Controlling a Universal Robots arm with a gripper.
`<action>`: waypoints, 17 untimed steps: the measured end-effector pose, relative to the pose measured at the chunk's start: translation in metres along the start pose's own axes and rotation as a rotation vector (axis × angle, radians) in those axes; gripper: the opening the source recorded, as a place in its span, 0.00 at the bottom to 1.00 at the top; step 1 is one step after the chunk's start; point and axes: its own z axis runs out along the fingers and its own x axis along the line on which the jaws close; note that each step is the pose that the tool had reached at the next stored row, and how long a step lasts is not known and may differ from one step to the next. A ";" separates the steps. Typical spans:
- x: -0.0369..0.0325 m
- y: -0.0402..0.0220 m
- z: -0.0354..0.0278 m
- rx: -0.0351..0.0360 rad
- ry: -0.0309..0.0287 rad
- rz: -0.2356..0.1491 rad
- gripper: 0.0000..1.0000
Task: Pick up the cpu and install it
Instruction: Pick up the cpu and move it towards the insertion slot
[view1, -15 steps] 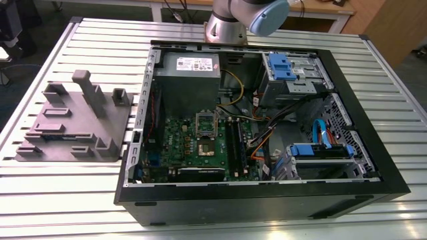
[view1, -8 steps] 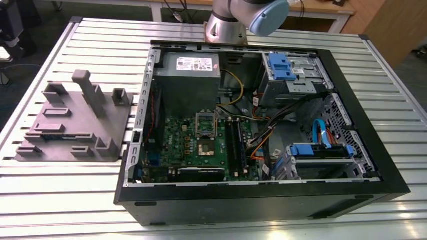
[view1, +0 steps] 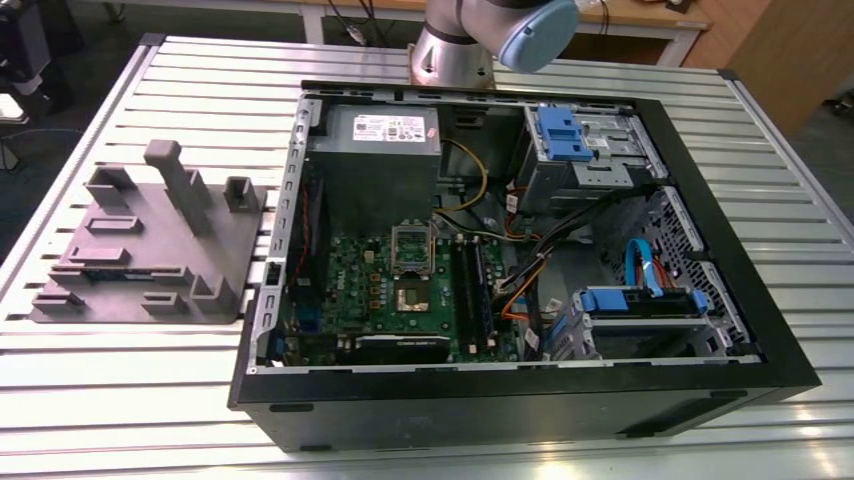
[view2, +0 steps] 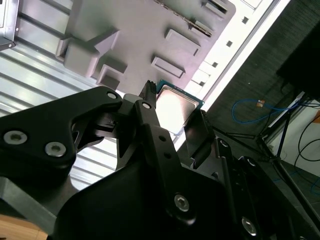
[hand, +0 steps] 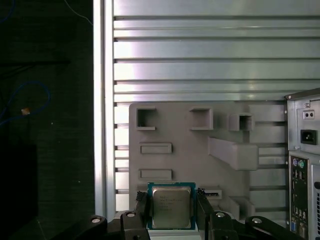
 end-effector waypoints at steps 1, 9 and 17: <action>-0.0003 0.0000 0.0000 0.0000 0.0001 0.000 0.47; -0.0024 0.0001 0.0000 0.0000 0.0000 0.000 0.47; -0.0084 0.0003 0.0001 0.0000 0.0000 0.000 0.47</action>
